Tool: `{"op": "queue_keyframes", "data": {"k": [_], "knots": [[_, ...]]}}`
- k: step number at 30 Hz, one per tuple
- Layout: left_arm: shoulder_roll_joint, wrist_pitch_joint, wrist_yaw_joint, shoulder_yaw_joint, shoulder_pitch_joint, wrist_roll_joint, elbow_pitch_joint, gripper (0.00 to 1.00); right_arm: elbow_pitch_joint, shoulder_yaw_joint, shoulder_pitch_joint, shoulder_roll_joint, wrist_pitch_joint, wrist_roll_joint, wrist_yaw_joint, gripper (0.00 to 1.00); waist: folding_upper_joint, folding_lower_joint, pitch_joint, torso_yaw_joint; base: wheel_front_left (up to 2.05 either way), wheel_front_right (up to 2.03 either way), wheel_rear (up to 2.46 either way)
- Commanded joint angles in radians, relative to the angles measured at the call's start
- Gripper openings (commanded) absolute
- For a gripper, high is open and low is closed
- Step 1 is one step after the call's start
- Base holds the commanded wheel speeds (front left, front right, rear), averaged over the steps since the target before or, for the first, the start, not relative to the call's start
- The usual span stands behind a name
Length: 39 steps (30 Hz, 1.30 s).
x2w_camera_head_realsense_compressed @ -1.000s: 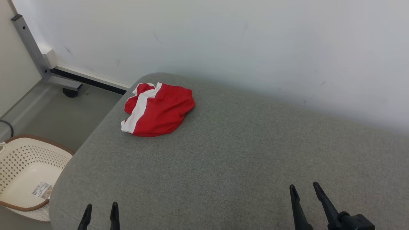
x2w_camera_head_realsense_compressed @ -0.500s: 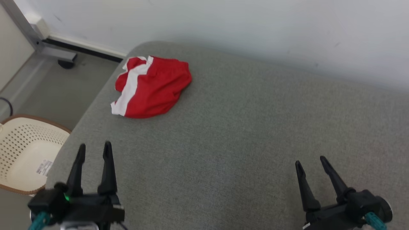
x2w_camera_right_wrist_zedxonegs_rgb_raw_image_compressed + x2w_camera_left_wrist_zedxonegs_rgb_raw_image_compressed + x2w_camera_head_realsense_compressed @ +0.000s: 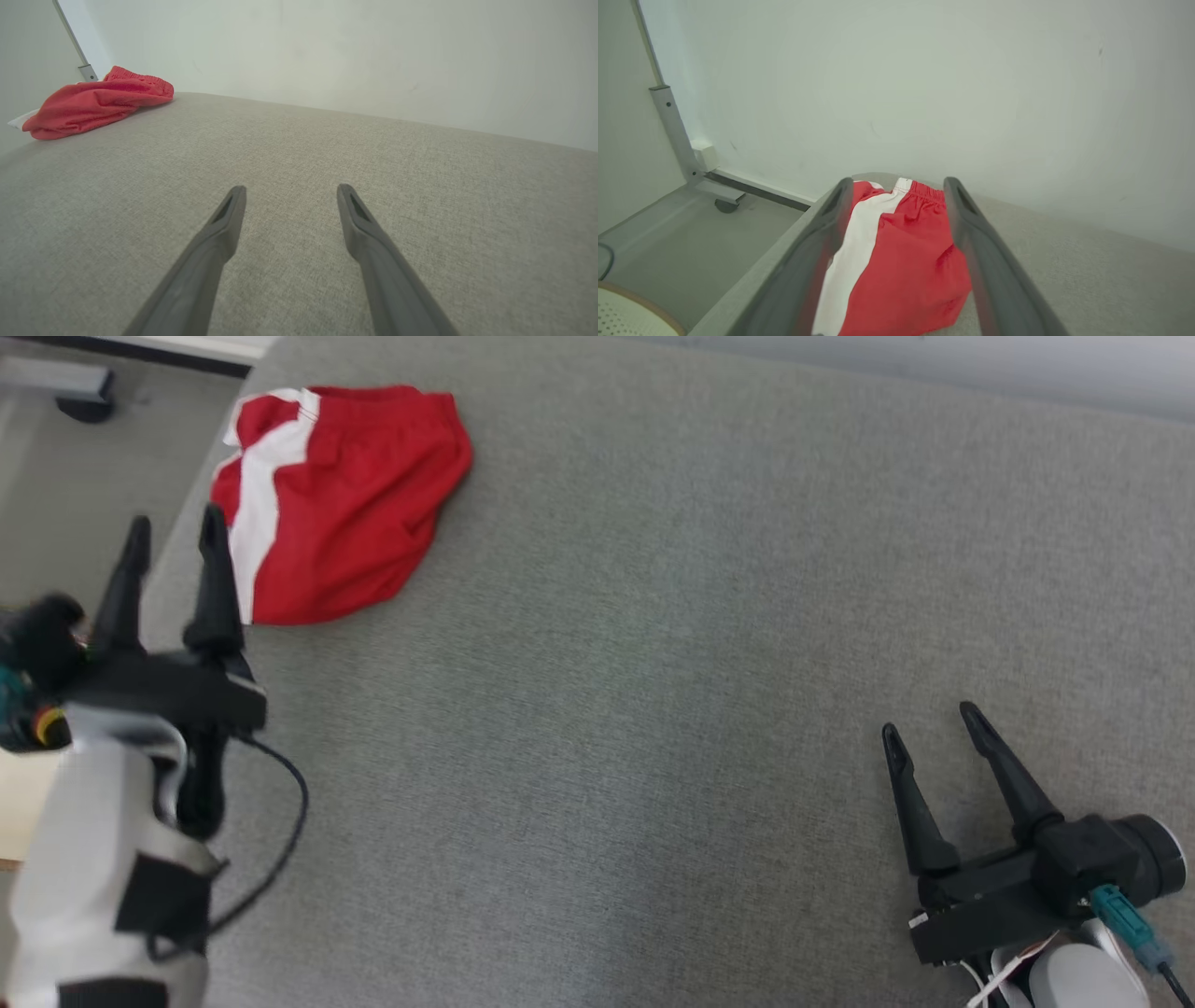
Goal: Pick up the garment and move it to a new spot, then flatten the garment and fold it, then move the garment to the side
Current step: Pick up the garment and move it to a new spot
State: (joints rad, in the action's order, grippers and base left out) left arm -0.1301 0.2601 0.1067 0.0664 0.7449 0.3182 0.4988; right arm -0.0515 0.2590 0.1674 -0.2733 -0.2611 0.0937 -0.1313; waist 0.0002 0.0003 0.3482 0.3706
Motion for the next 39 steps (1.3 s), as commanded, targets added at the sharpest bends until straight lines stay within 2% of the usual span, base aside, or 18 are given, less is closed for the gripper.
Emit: {"op": "queue_keyframes", "data": {"k": [1, 7, 15, 22, 30, 31, 32, 39], "knots": [[-0.035, -0.024, 0.011, -0.008, 0.095, 0.017, 0.084, 1.0, 0.005, 0.005, 0.025, -0.012, -0.004, -0.011, 0.001, 1.0, -0.0002, -0.0003, 0.097, -0.057, 0.0, 0.0, 0.0], [-0.1, -0.137, 0.022, -0.027, 0.313, 0.094, 0.325, 1.0, 0.003, 0.012, 0.066, -0.025, -0.001, -0.028, 0.001, 1.0, -0.0002, -0.0003, 0.164, -0.087, 0.0, 0.0, 0.0], [-0.134, -0.288, 0.024, -0.096, 0.457, 0.178, 0.508, 1.0, -0.012, 0.019, 0.103, -0.025, 0.004, -0.035, 0.002, 1.0, -0.0002, -0.0003, 0.218, -0.127, 0.0, 0.0, 0.0], [-0.189, -0.398, 0.019, -0.145, 0.528, 0.173, 0.654, 1.0, -0.016, 0.011, 0.119, -0.02, 0.006, -0.042, 0.004, 1.0, -0.0002, -0.0003, 0.245, -0.161, 0.0, 0.0, 0.0], [-0.204, -0.382, 0.016, -0.177, 0.563, 0.151, 0.723, 1.0, -0.025, 0.004, 0.125, -0.01, 0.008, -0.042, 0.005, 1.0, -0.0002, -0.0003, 0.258, -0.18, 0.0, 0.0, 0.0], [-0.205, -0.37, 0.017, -0.183, 0.562, 0.147, 0.726, 0.31, -0.028, 0.006, 0.127, -0.007, 0.008, -0.042, 0.005, 1.0, -0.0002, -0.0003, 0.257, -0.183, 0.0, 0.0, 0.0], [-0.206, -0.358, 0.018, -0.188, 0.561, 0.148, 0.728, 0.0, -0.029, 0.007, 0.13, -0.003, 0.008, -0.04, 0.005, 1.0, -0.0002, -0.0003, 0.255, -0.186, 0.0, 0.0, 0.0], [-0.22, -0.221, 0.022, -0.211, 0.536, 0.156, 0.706, 0.0, -0.025, 0.02, 0.128, 0.022, 0.007, -0.024, 0.005, 1.0, -0.0002, -0.0003, 0.211, -0.208, 0.0, 0.0, 0.0]]}}
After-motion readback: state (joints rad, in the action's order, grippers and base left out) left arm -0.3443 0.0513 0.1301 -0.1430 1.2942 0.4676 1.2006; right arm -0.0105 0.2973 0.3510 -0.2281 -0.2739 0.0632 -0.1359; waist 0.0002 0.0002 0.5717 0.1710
